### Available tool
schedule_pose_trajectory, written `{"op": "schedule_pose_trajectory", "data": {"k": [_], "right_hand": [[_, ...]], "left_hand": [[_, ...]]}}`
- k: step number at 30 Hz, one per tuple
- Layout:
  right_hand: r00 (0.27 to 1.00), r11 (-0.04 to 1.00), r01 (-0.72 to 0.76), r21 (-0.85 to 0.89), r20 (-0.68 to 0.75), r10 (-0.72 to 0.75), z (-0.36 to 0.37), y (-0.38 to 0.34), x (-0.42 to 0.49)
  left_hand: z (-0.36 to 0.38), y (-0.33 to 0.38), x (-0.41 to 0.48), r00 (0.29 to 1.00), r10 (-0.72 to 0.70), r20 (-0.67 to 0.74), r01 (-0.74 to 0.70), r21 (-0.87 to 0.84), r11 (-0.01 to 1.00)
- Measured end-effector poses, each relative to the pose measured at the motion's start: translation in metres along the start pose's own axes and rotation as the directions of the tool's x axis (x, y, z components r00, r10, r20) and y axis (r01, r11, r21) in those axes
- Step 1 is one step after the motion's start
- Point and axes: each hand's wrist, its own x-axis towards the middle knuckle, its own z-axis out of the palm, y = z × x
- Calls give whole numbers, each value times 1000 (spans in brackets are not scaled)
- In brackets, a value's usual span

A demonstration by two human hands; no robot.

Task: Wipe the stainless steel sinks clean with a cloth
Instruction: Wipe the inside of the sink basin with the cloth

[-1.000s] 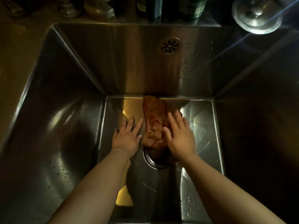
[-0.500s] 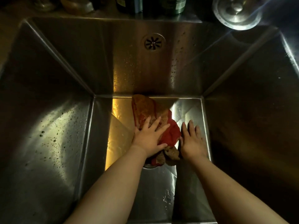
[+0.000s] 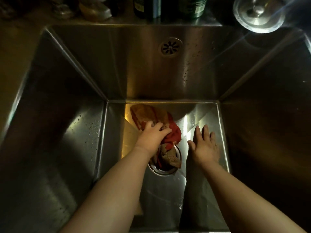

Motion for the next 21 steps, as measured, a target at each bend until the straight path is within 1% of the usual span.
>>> {"op": "schedule_pose_trajectory", "data": {"k": [4, 6, 9, 11, 14, 16, 18, 21], "right_hand": [[998, 998, 61, 18, 3, -61, -2, -17, 3], [995, 995, 100, 23, 7, -101, -2, -25, 7], [991, 991, 135, 9, 13, -135, -2, -38, 17], [992, 992, 129, 19, 13, -129, -3, -46, 23], [994, 994, 103, 34, 22, -104, 0, -51, 27], [995, 995, 97, 23, 23, -98, 3, -51, 28], [995, 995, 98, 19, 21, -99, 5, -51, 29], [995, 995, 96, 14, 27, -97, 5, -51, 30]], "left_hand": [[-9, -29, 3, 995, -83, -51, 86, 67, 994], [-10, -40, 4, 987, -137, -82, 142, 54, 988], [-5, -47, 5, 981, -168, -97, 169, 3, 986], [0, -51, 9, 980, -185, -75, 183, -32, 983], [0, -59, 20, 976, -216, 35, 218, -59, 974], [-1, -61, 27, 975, -212, 74, 215, -49, 975], [0, -62, 30, 975, -211, 73, 216, -55, 975], [3, -63, 31, 975, -222, 30, 224, -105, 969]]}}
